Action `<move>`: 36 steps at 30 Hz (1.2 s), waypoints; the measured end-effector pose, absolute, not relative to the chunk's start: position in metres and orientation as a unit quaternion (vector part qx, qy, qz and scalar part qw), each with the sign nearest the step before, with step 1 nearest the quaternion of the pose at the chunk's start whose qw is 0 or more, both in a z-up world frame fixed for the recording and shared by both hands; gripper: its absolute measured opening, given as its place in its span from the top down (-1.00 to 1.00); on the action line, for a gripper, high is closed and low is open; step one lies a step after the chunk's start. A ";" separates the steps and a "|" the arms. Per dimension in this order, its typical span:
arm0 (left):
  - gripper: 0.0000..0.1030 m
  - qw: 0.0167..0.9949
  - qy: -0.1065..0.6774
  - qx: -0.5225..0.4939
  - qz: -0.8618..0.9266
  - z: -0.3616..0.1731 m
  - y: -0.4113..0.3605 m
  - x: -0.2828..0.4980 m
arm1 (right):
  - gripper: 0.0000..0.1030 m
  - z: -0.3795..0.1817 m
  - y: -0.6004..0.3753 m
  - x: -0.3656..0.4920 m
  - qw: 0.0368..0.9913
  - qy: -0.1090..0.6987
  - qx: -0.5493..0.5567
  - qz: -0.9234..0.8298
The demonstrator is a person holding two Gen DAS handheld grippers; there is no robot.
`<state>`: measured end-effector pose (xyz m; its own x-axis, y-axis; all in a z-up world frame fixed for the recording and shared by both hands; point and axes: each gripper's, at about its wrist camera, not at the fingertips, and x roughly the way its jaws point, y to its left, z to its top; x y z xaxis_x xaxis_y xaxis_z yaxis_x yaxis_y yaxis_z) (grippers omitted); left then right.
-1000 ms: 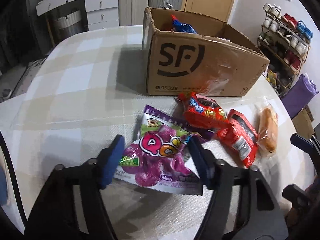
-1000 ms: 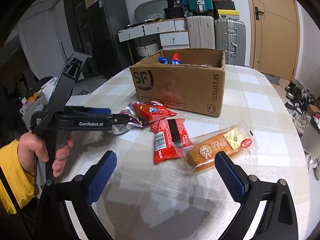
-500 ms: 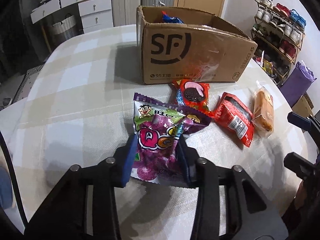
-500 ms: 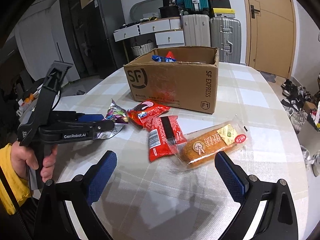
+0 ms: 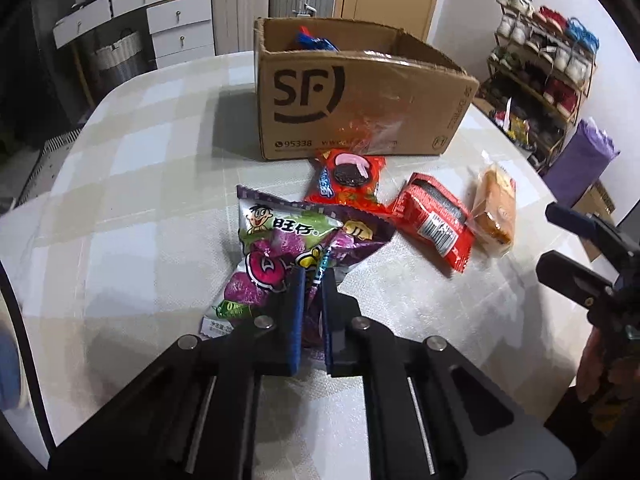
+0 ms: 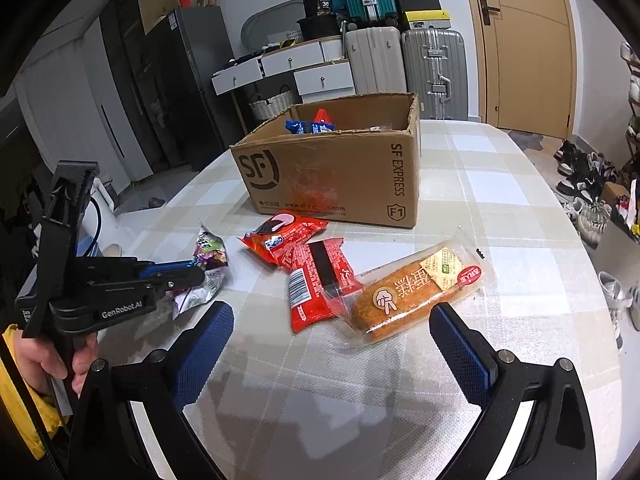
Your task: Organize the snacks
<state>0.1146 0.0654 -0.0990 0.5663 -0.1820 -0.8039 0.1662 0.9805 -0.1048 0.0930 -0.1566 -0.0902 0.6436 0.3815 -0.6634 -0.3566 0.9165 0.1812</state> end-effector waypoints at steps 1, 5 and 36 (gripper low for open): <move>0.95 0.885 0.454 -0.014 -0.101 -0.098 0.067 0.113 | -0.95 -0.090 -0.157 0.093 0.907 0.369 0.017 0.203; 0.97 0.884 0.451 -0.041 -0.116 -0.092 0.072 0.108 | -0.95 -0.088 -0.159 0.092 0.907 0.367 0.022 0.203; -0.62 0.869 0.491 -0.030 -0.043 -0.108 0.058 0.119 | -0.95 -0.081 -0.163 0.087 0.898 0.369 0.046 0.236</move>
